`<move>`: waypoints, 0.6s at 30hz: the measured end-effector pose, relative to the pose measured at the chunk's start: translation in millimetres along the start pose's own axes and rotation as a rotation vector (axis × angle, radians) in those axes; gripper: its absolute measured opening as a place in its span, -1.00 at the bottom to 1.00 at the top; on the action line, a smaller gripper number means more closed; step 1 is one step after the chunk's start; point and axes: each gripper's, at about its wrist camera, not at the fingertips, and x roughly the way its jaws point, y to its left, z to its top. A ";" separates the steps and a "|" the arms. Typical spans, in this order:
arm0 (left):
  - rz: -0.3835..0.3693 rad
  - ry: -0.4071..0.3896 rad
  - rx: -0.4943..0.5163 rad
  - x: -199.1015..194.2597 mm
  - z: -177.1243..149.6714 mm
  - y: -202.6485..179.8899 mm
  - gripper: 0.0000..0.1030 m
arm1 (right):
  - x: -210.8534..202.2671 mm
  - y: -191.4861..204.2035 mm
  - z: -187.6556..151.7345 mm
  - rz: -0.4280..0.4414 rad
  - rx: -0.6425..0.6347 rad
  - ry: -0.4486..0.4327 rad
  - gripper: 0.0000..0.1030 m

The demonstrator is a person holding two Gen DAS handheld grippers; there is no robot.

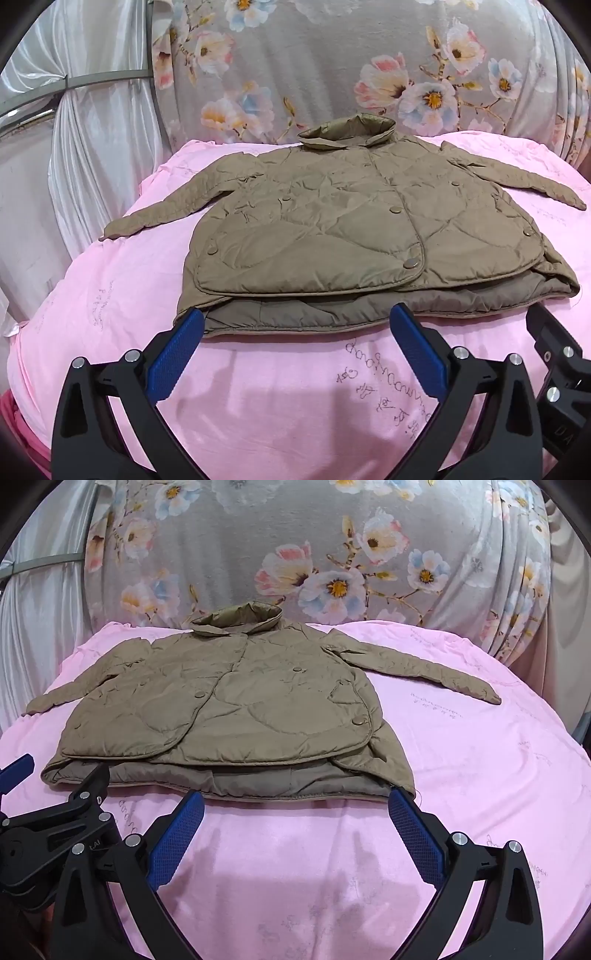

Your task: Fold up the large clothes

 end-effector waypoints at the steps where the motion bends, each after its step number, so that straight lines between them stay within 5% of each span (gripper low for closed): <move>1: 0.003 0.001 -0.001 0.2 -0.4 0.3 0.91 | 0.3 -0.1 -0.1 0.004 0.001 0.002 0.90; 18: 0.011 0.000 -0.010 -1.2 1.0 4.2 0.91 | 0.5 -3.3 -2.7 0.008 0.002 -0.002 0.90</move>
